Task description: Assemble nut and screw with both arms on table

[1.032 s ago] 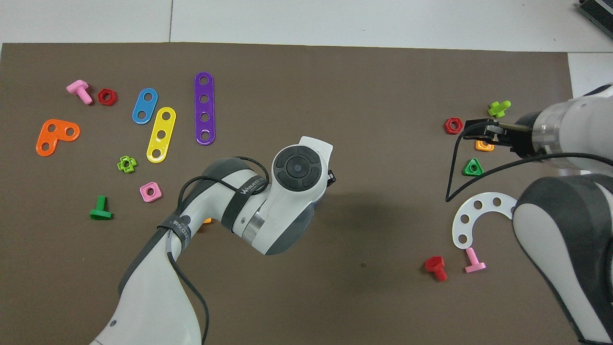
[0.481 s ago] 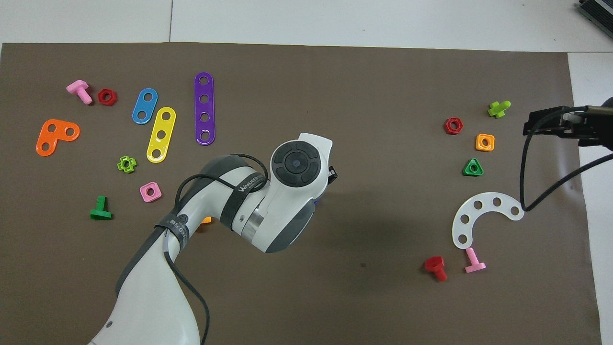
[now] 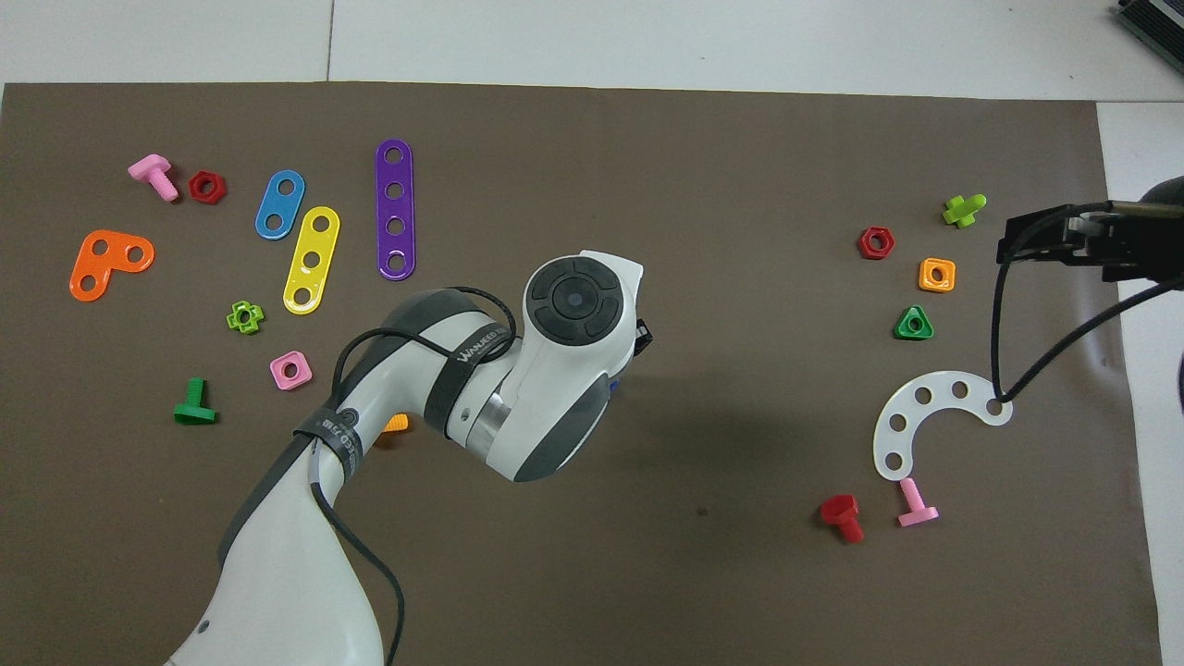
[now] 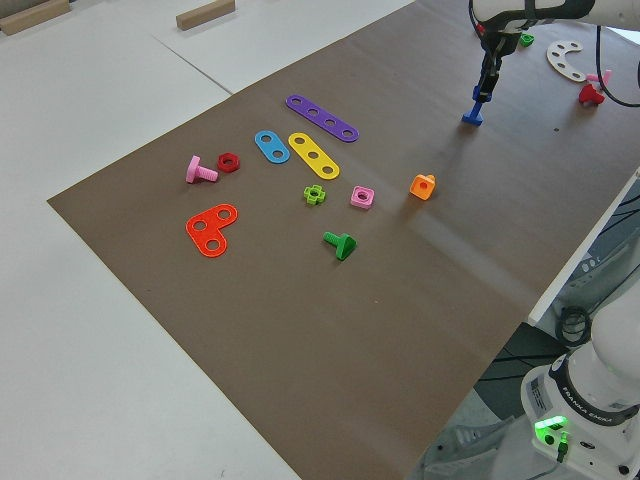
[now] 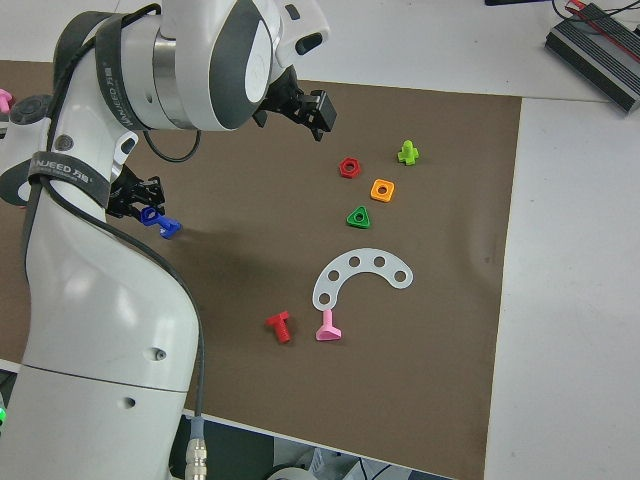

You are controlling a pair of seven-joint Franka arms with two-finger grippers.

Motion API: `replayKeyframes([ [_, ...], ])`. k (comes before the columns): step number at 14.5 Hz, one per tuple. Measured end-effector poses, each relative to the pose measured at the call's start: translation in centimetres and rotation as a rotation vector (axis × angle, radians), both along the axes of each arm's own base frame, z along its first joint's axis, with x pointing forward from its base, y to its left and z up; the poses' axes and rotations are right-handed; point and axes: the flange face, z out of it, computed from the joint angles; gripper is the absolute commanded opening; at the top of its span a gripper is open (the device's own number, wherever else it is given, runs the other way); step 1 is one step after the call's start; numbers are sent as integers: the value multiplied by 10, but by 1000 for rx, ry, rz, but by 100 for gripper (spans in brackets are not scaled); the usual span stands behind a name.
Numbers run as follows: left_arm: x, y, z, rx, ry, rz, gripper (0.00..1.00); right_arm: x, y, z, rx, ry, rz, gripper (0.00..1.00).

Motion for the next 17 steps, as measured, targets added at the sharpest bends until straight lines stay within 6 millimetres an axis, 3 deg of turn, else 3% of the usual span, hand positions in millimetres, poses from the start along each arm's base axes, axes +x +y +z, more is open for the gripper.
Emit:
replayKeyframes([
  [12,-16,-12,-10,-3,34,-15,0,-3,1,-7,-1,29,2,99],
  [17,-24,-6,-36,4,36,-10,0,-3,1,-6,-1,27,2,99],
])
